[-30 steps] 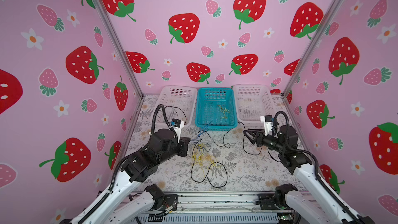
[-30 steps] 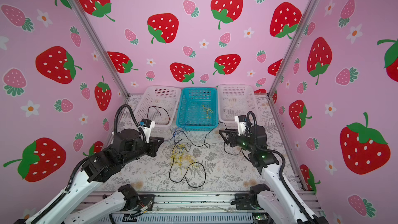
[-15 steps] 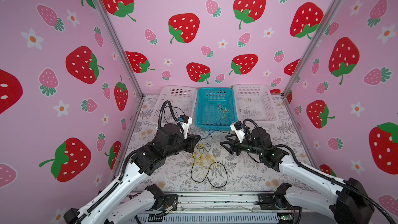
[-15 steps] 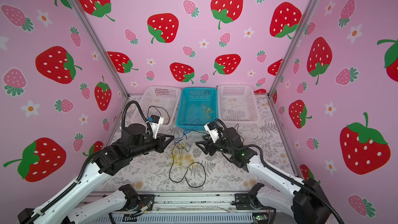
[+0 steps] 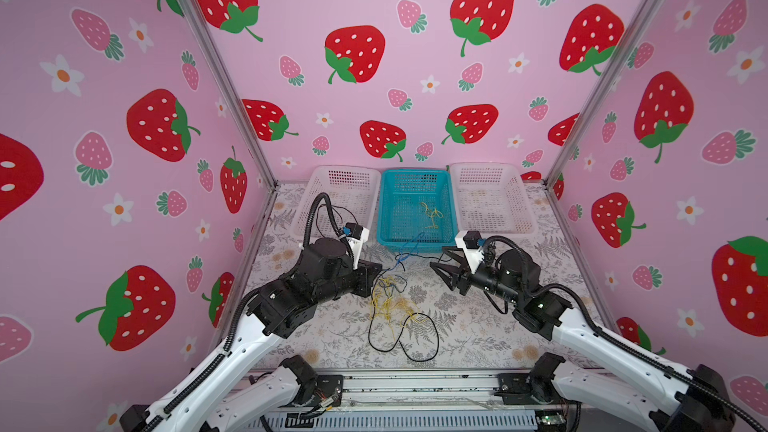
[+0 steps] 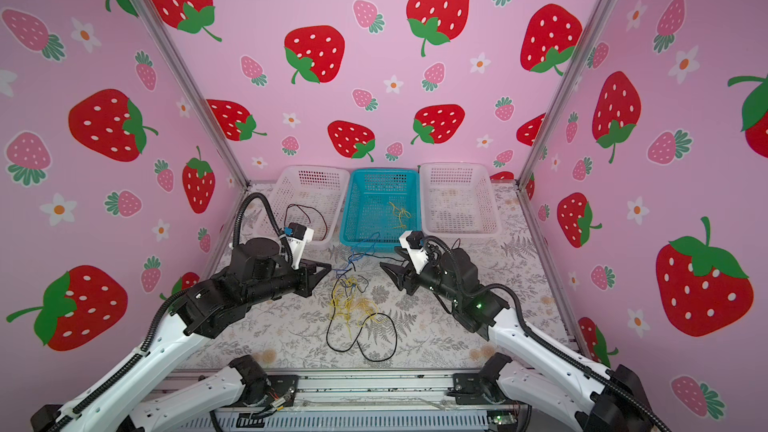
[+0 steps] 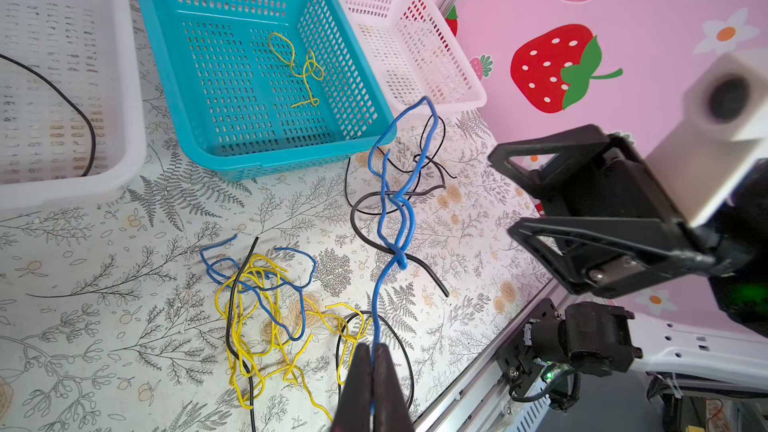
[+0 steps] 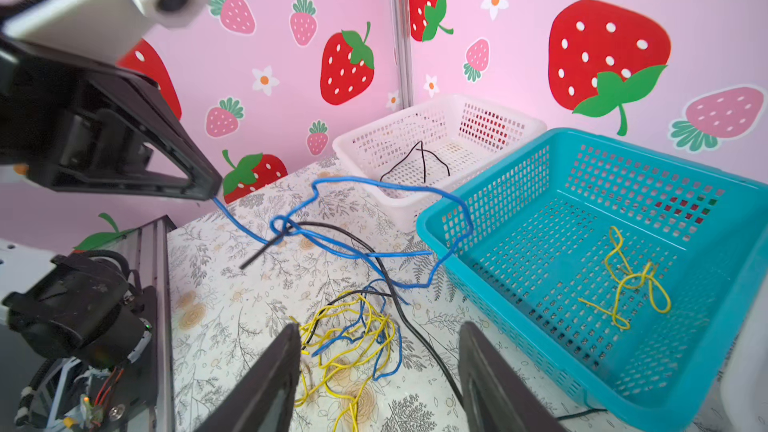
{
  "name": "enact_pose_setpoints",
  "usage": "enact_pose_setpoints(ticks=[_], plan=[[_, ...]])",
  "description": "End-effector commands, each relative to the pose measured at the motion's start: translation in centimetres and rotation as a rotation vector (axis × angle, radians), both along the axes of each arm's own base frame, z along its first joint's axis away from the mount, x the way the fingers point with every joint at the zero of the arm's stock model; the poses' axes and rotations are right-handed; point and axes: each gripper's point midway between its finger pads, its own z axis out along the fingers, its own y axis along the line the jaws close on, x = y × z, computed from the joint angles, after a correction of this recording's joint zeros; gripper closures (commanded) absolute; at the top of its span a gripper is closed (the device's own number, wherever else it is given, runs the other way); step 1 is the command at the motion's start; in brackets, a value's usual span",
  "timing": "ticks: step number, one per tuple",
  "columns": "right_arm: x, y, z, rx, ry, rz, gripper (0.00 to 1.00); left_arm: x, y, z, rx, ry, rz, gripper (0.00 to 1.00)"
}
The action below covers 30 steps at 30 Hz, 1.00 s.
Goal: Untangle the cables
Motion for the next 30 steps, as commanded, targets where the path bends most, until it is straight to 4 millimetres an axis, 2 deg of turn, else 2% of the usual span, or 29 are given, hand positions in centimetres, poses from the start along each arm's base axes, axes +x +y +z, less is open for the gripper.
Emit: enact_pose_setpoints(ticks=[1, 3, 7, 9, 11, 17, 22, 25, 30], plan=[[1.0, 1.1, -1.4, -0.056, -0.028, 0.005, 0.38, -0.2, 0.2, 2.4, -0.016, -0.059, -0.008, 1.0], [1.5, 1.4, -2.0, -0.062, -0.035, -0.004, 0.38, -0.6, 0.0, 2.5, -0.032, -0.051, -0.03, 1.0], [2.8, 1.0, -1.9, -0.047, -0.07, -0.074, 0.4, -1.2, 0.0, 2.4, -0.048, -0.043, -0.042, 1.0], [3.1, 1.2, -1.9, -0.044, -0.082, -0.08, 0.47, -1.4, 0.0, 2.4, -0.054, -0.041, -0.048, 1.0], [3.3, 1.5, -2.0, -0.049, -0.086, -0.076, 0.6, -1.7, 0.0, 2.2, -0.056, -0.034, -0.056, 1.0], [3.7, 1.6, -2.3, -0.057, -0.102, -0.089, 0.61, -2.2, 0.1, 2.0, -0.038, -0.024, -0.077, 1.0], [3.8, 1.9, -3.2, -0.081, -0.09, -0.081, 0.73, -2.4, 0.2, 2.2, -0.026, -0.039, -0.093, 1.0], [3.6, 1.4, -2.7, -0.062, -0.111, -0.097, 0.71, -2.6, 0.4, 2.3, -0.008, -0.043, -0.097, 1.0], [4.0, 1.3, -2.8, -0.083, -0.118, -0.113, 0.74, -2.8, 0.9, 2.5, 0.017, -0.058, -0.098, 1.0]])
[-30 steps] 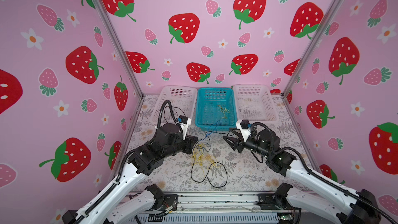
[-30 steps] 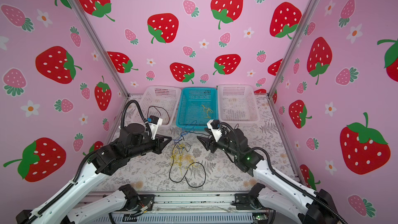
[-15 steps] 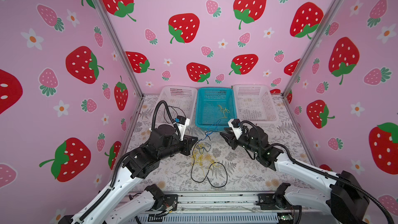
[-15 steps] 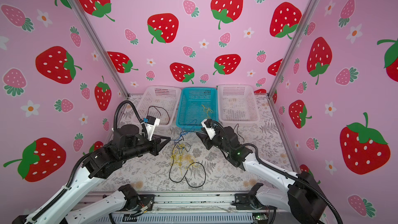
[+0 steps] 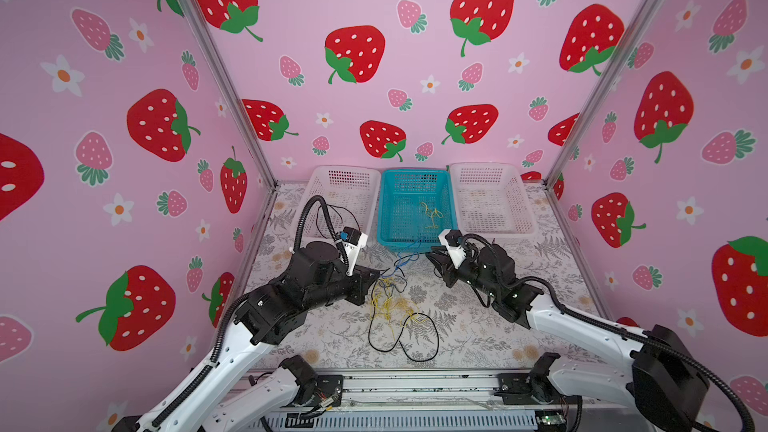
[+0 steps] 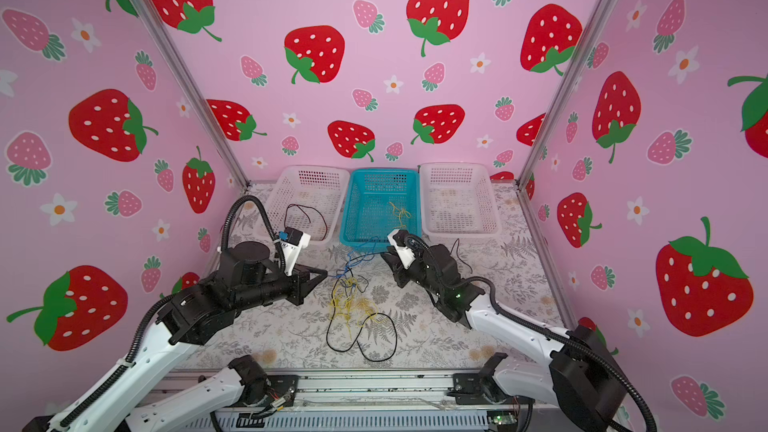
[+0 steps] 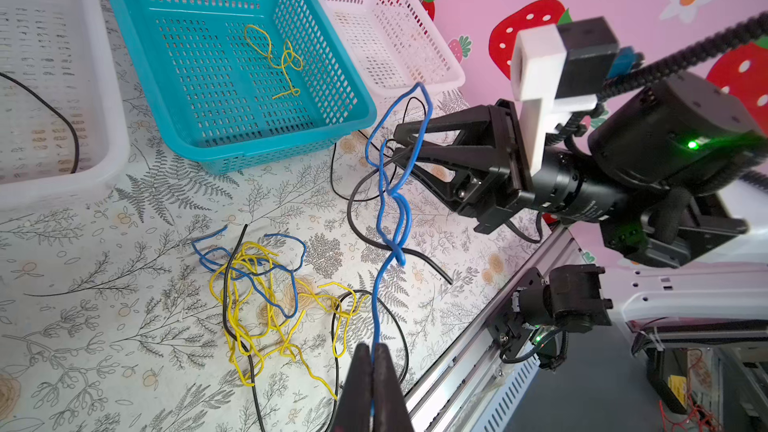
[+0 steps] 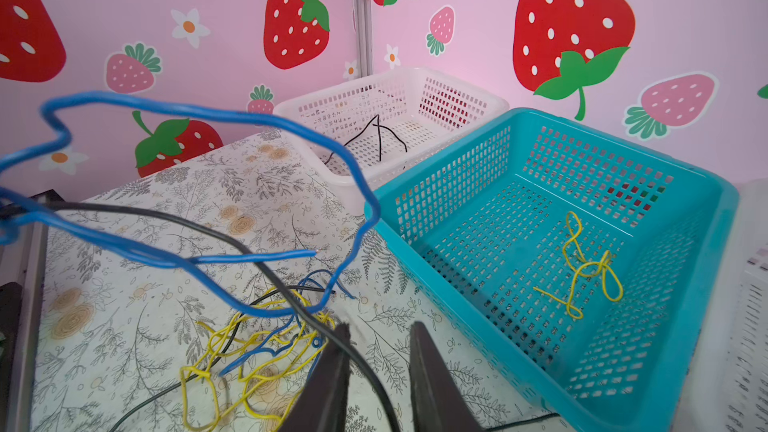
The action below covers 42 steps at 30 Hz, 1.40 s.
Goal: Untangle the cables
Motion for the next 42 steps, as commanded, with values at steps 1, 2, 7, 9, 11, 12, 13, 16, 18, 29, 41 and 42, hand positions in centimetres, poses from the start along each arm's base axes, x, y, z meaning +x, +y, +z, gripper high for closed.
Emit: enact_pose_setpoints(ticks=[1, 2, 7, 9, 11, 12, 13, 16, 18, 29, 41, 42], plan=[[0.1, 0.0, 0.5, 0.001, -0.037, -0.01, 0.77, -0.6, 0.5, 1.8, 0.003, -0.05, -0.019, 1.0], [0.2, 0.0, 0.4, 0.004, -0.034, -0.012, 0.83, -0.7, 0.6, 1.8, 0.006, -0.05, -0.019, 1.0], [1.3, -1.4, -0.3, -0.005, -0.007, -0.126, 1.0, -0.8, 1.6, 2.5, 0.03, -0.08, 0.002, 1.0], [1.8, -2.6, -0.6, 0.013, 0.016, -0.198, 1.0, -1.2, 2.3, 3.0, 0.049, -0.1, 0.006, 1.0], [2.3, -4.2, -1.4, 0.032, 0.059, -0.283, 1.0, -1.3, 3.7, 3.6, 0.084, -0.132, 0.045, 1.0], [2.5, -4.9, -1.7, 0.046, 0.084, -0.31, 1.0, -1.4, 4.2, 3.9, 0.094, -0.143, 0.055, 1.0], [2.8, -5.8, -2.4, 0.056, 0.12, -0.344, 1.0, -1.6, 4.7, 4.1, 0.108, -0.152, 0.062, 1.0], [3.1, -8.7, -4.6, 0.112, 0.24, -0.423, 1.0, -2.0, 6.2, 4.7, 0.156, -0.175, 0.09, 1.0], [3.1, -10.2, -5.8, 0.135, 0.296, -0.46, 1.0, -2.2, 6.9, 4.9, 0.173, -0.189, 0.103, 1.0], [-2.0, -7.6, -6.7, 0.124, 0.316, -0.136, 0.7, -0.1, 4.0, 8.0, 0.09, -0.241, 0.064, 1.0], [-0.7, -15.3, -3.3, 0.275, 0.138, -0.511, 0.2, 7.5, -4.8, 14.5, 0.0, -0.296, -0.08, 1.0], [-0.7, -16.0, -3.0, 0.294, 0.122, -0.536, 0.18, 8.3, -5.6, 14.7, -0.008, -0.292, -0.088, 1.0]])
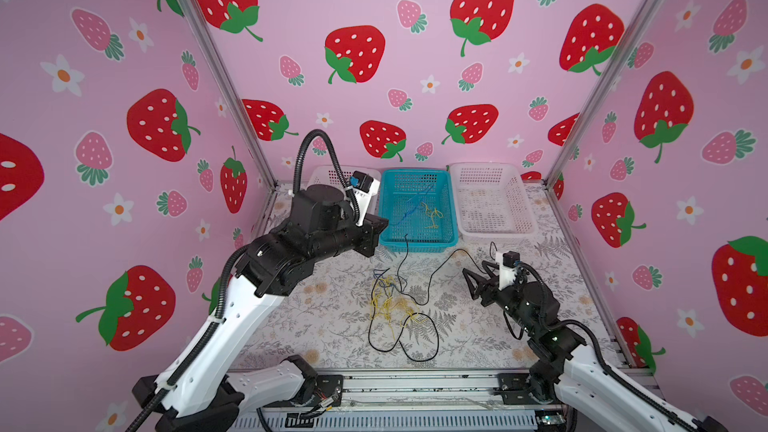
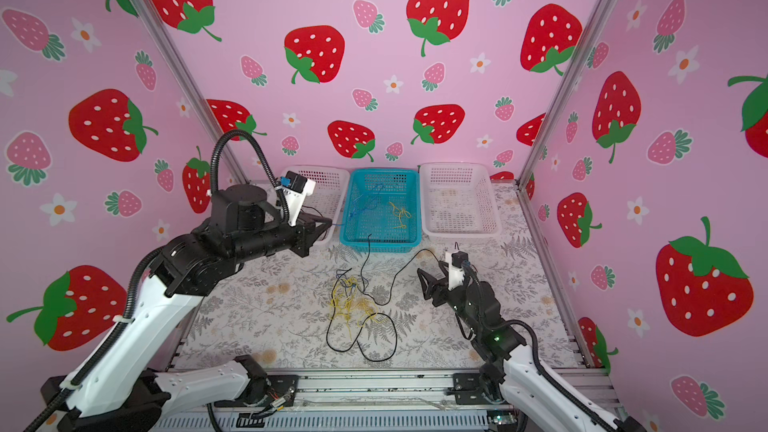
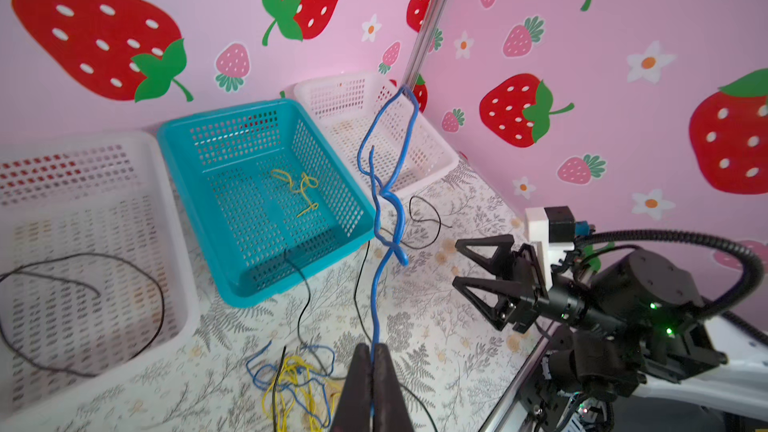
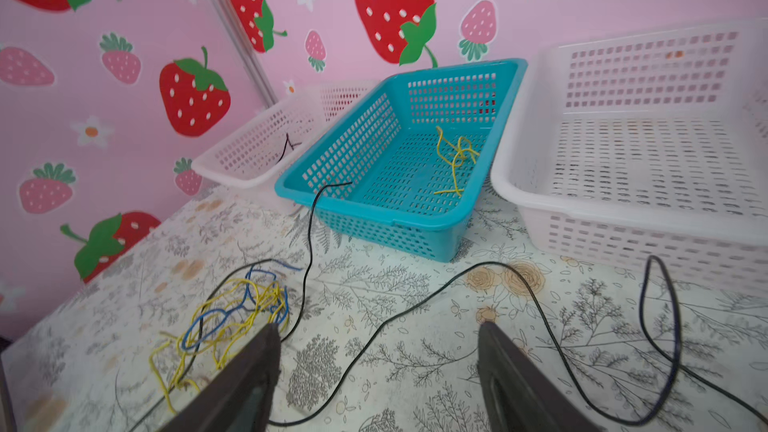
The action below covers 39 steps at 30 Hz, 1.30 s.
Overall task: Untangle the cables
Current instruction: 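Carry the blue cable over the far white basket with the left gripper and release it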
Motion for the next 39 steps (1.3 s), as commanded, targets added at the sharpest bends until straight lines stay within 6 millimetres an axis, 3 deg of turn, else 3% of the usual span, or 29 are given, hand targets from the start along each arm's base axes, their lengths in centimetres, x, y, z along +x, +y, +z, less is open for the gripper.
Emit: enact_pose_setpoints(ticks=[1, 5, 9, 13, 20, 27, 31, 35, 36, 39], plan=[[0.6, -3.3, 0.1, 0.038, -0.02, -0.174, 0.14, 1.9, -3.0, 3.0, -0.069, -0.051, -0.077, 1.0], [0.3, -5.8, 0.0, 0.098, -0.053, -0.287, 0.0, 5.4, -7.1, 2.8, -0.101, 0.003, -0.128, 1.0], [-0.1, -6.9, 0.2, 0.138, -0.083, -0.325, 0.01, 8.4, -10.7, 1.9, -0.113, 0.056, -0.172, 1.0], [-0.3, -7.7, 0.4, 0.169, -0.107, -0.353, 0.01, 11.7, -14.2, -0.5, -0.107, 0.109, -0.204, 1.0], [-0.7, -7.1, 0.7, 0.176, -0.128, -0.31, 0.01, 16.7, -19.7, -5.6, -0.184, 0.215, -0.249, 1.0], [-0.8, -6.8, 0.9, 0.183, -0.139, -0.286, 0.01, 20.4, -23.1, -10.2, -0.286, 0.305, -0.223, 1.0], [-0.9, -6.7, 1.0, 0.185, -0.144, -0.28, 0.01, 21.3, -24.1, -12.6, -0.301, 0.346, -0.207, 1.0], [-1.0, -6.7, 1.2, 0.19, -0.151, -0.274, 0.01, 21.2, -24.6, -13.4, -0.295, 0.354, -0.206, 1.0], [-1.1, -6.7, 1.3, 0.193, -0.154, -0.271, 0.01, 21.1, -24.7, -13.3, -0.295, 0.353, -0.208, 0.96], [-1.1, -6.6, 1.4, 0.194, -0.158, -0.264, 0.01, 21.0, -24.7, -12.9, -0.293, 0.343, -0.207, 0.6]])
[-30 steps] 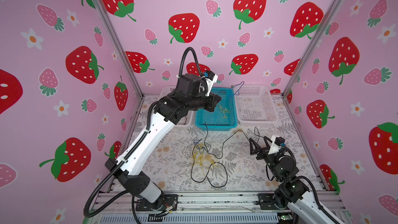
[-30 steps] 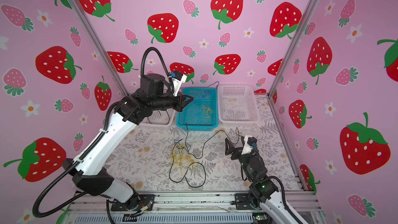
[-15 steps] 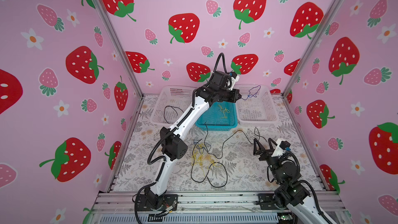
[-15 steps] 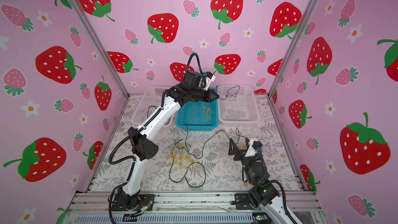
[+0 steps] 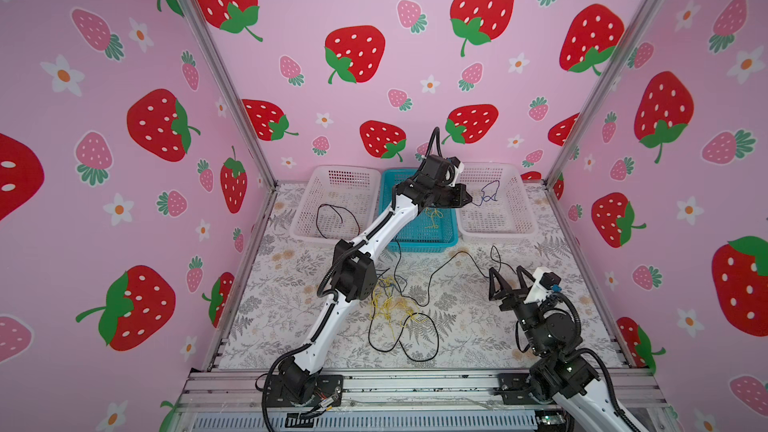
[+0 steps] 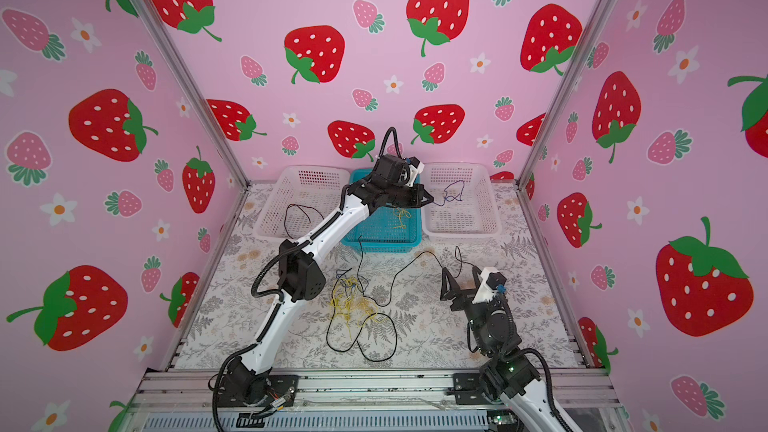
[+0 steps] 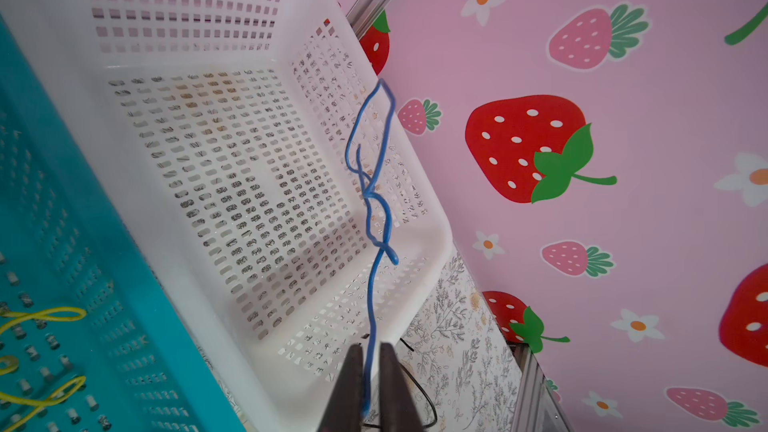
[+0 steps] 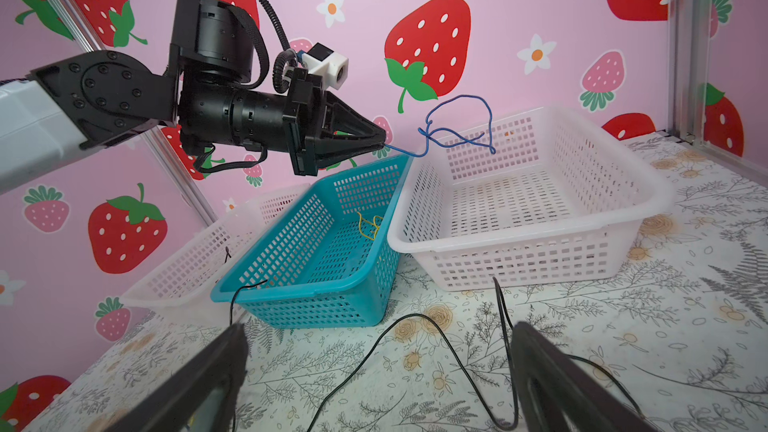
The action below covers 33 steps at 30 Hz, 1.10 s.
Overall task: Untangle the cables
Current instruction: 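Carry the blue cable over the far white basket with the left gripper and release it, then swing the left gripper back down to the black cable on the table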
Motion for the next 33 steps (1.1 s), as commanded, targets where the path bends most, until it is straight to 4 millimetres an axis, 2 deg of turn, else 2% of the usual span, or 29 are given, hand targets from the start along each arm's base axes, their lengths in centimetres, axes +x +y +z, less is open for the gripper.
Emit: enact_pose_setpoints(ticks=[1, 3, 5, 7, 11, 14, 18, 21, 23, 26, 30, 33], plan=[[-0.2, 0.1, 0.6, 0.018, -0.029, 0.009, 0.01, -0.7, -0.6, 5.0, -0.077, -0.082, -0.013, 0.51], [-0.2, 0.1, 0.5, 0.016, -0.029, 0.01, 0.01, -1.0, -0.5, 5.6, -0.078, -0.093, -0.022, 0.34], [-0.2, 0.1, 0.6, 0.018, -0.031, 0.011, 0.01, -1.4, -0.4, 6.3, -0.068, -0.12, -0.031, 0.13], [-0.2, 0.1, 0.6, 0.018, -0.033, 0.011, 0.01, -1.9, -0.3, 7.0, -0.052, -0.145, -0.032, 0.01], [-0.1, -0.2, 0.5, 0.018, -0.028, -0.002, 0.01, -3.0, 0.8, 9.4, -0.023, -0.212, -0.04, 0.01], [0.0, -0.5, 0.4, 0.022, -0.016, -0.024, 0.01, -4.1, 2.6, 11.0, 0.055, -0.295, -0.025, 0.01], [0.2, -0.9, 0.1, 0.019, 0.013, -0.048, 0.01, -5.7, 5.8, 11.9, 0.176, -0.388, 0.012, 0.01], [0.6, -1.3, 0.1, 0.018, 0.055, -0.084, 0.01, -7.3, 8.0, 11.8, 0.237, -0.431, 0.041, 0.01], [0.8, -1.8, 0.9, 0.026, 0.076, -0.115, 0.01, -8.8, 8.6, 10.6, 0.265, -0.431, 0.048, 0.01], [0.9, -3.3, 2.9, 0.052, 0.11, -0.194, 0.01, -10.7, 8.1, 8.9, 0.291, -0.394, 0.07, 0.01], [0.7, -5.0, 5.7, 0.052, 0.148, -0.28, 0.01, -12.2, 6.2, 5.7, 0.343, -0.286, 0.082, 0.01], [0.2, -6.7, 6.2, 0.059, 0.199, -0.36, 0.01, -12.5, 4.8, 3.2, 0.364, -0.195, 0.088, 0.01]])
